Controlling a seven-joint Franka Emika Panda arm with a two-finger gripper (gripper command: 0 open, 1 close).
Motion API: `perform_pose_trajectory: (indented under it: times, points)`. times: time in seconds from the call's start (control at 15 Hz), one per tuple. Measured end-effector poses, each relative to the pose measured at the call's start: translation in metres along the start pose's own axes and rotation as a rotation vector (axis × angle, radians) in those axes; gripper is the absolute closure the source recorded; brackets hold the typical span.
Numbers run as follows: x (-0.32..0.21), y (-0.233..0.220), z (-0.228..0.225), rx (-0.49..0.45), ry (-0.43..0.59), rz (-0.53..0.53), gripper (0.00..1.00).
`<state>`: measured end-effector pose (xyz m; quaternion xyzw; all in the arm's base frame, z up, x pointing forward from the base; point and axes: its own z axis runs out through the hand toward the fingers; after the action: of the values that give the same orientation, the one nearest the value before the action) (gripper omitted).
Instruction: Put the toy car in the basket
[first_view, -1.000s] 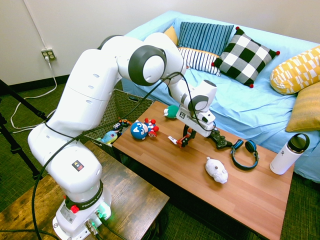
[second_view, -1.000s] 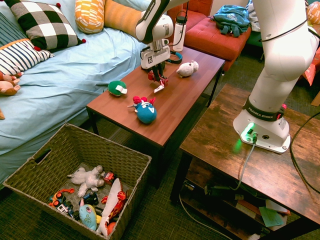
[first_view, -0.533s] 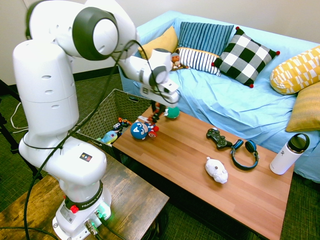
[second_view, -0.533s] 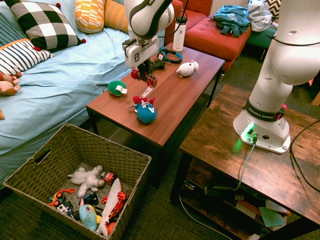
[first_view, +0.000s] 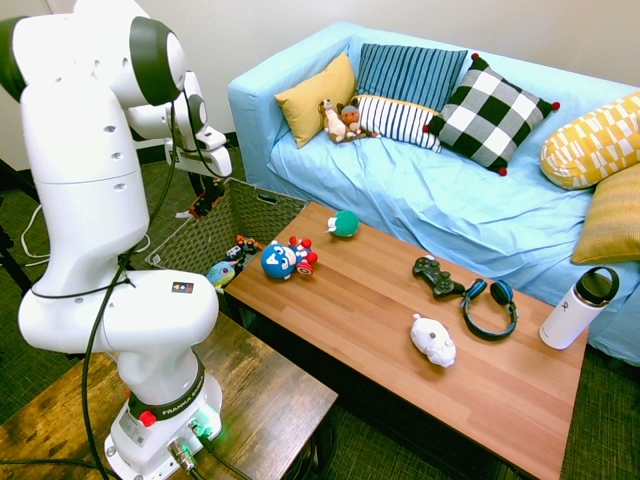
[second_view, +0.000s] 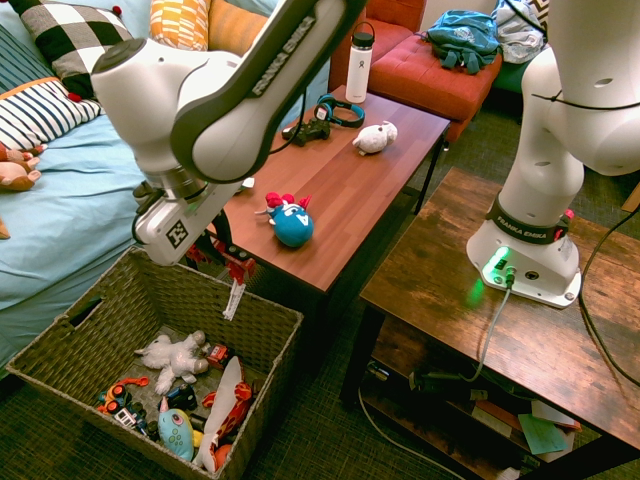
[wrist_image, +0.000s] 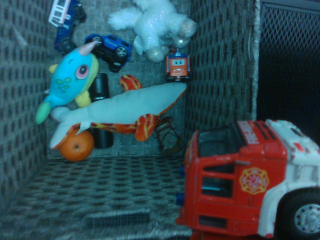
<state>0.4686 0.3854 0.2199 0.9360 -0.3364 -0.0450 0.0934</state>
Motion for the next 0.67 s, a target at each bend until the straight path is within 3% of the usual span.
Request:
perform_pose_trajectory:
  times: [0.33,0.53,0.67]
  points:
    - [0.018,-0.06,0.002,-0.014,-0.028,0.012,0.0]
    - [0.031,-0.055,-0.006,-0.002,-0.02,0.029,0.0]
    - [0.063,-0.03,-0.032,0.04,-0.009,0.072,0.0]
